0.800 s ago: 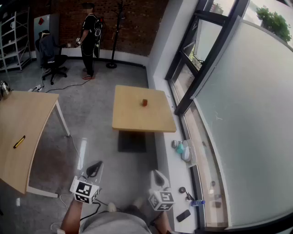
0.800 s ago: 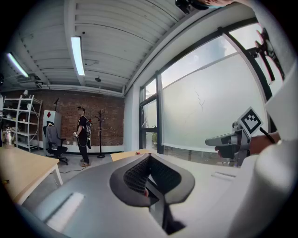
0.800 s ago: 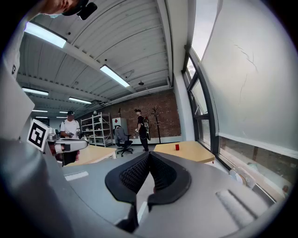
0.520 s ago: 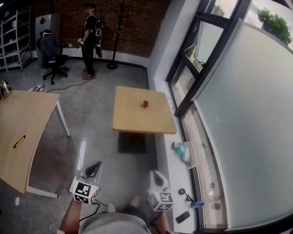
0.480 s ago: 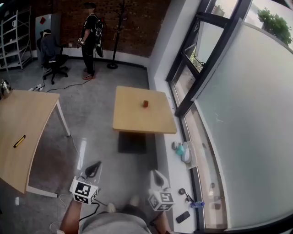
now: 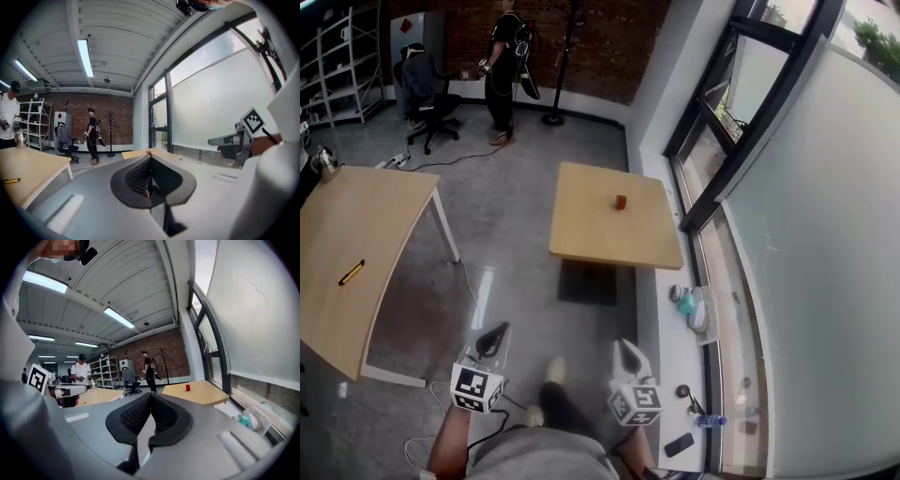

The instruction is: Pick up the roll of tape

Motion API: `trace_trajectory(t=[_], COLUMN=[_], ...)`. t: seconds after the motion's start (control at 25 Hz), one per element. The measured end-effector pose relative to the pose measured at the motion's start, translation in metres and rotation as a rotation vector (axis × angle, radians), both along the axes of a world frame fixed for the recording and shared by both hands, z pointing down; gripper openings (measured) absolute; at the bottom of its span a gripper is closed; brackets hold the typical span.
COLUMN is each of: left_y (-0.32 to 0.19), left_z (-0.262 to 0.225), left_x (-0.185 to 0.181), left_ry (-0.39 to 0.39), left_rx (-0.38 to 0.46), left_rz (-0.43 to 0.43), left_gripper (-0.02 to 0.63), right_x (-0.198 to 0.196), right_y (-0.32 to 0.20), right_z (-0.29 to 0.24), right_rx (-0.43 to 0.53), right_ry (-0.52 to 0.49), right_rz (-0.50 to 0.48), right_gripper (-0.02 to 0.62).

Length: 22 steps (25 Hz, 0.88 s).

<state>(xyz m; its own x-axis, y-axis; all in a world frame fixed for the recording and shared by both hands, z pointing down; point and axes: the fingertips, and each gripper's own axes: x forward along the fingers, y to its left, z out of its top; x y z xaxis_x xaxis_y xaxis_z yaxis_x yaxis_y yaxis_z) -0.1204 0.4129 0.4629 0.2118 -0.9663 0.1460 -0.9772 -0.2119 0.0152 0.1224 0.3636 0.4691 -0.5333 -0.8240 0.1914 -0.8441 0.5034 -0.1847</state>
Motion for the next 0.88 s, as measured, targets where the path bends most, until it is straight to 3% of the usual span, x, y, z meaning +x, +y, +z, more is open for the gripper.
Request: trace_trajectory(t=[0.32, 0.88], left_y=[-0.037, -0.177], left_z=[0.005, -0.002], left_x=[-0.025, -0.045], left_ry=[-0.067, -0.037], left_rx=[-0.008, -0.017], left_rz=[-0.053, -0.068], left_gripper=[0.000, 0.000], right_x=[-0.035, -0.057], right_y=[-0.053, -0.196], right_z=[0.014, 0.025], right_rx=[-0.010, -0.034], right_ry=[-0.017, 0.003], right_rz=[-0.060, -0.071], right_gripper=[0.014, 0.014])
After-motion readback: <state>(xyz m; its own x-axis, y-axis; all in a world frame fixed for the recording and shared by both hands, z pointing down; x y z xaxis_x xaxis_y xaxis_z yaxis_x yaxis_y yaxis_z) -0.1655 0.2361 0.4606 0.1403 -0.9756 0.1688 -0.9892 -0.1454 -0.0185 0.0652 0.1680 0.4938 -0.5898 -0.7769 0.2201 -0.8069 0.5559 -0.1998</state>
